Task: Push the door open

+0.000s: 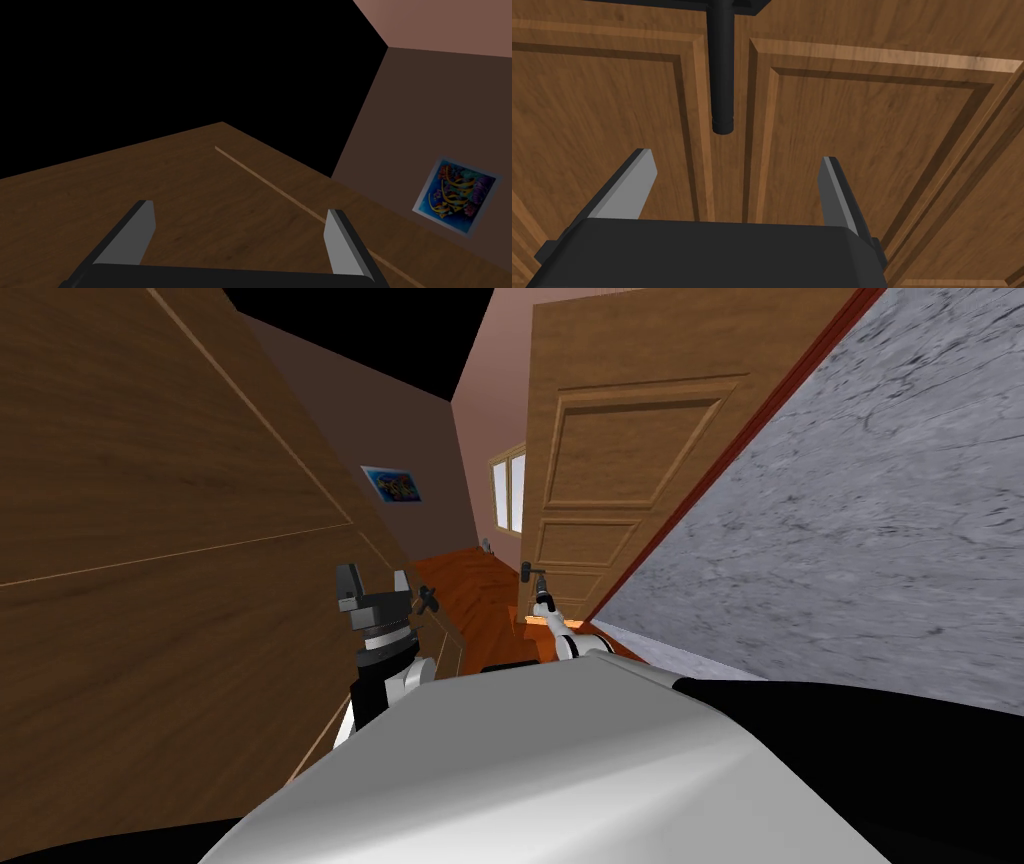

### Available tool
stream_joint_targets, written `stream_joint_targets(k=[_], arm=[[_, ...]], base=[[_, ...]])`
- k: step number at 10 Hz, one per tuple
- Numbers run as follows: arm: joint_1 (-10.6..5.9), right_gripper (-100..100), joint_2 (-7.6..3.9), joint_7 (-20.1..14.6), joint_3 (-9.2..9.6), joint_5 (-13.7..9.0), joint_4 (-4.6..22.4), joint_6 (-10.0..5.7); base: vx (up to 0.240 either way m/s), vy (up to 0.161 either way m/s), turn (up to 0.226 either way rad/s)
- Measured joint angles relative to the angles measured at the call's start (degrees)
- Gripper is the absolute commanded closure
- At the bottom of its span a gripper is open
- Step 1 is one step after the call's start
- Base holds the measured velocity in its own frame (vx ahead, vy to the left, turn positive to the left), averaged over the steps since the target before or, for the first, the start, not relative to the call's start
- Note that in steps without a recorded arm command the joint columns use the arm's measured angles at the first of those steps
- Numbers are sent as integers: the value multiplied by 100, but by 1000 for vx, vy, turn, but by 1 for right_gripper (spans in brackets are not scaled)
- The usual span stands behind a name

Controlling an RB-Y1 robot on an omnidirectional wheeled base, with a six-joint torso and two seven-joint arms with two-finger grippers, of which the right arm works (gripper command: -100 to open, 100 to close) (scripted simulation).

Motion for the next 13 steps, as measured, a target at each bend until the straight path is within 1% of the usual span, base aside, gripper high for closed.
stream_joint_targets(k=[1, 2, 3, 4, 6, 7, 8, 13], arm=[[-8, -100, -87, -11, -2, -1, 63, -57], [41, -100, -138, -15, -3, 0, -20, -37], [33, -100, -155, -7, -18, -4, -7, -37], [34, -100, -140, 3, -31, -8, -9, -44], [129, -100, 22, 36, -52, -10, -205, 45], [55, -100, 22, 9, -48, -14, -41, -19], [44, 100, 21, -1, -46, -15, -15, -45], [65, 100, 34, 5, -44, -15, -29, -7]], base=[[241, -49, 25], [265, -53, 29], [250, -7, 38], [230, 25, 29], [180, 8, 17], [51, 0, 4], [0, 0, 0], [-11, 0, 2]])
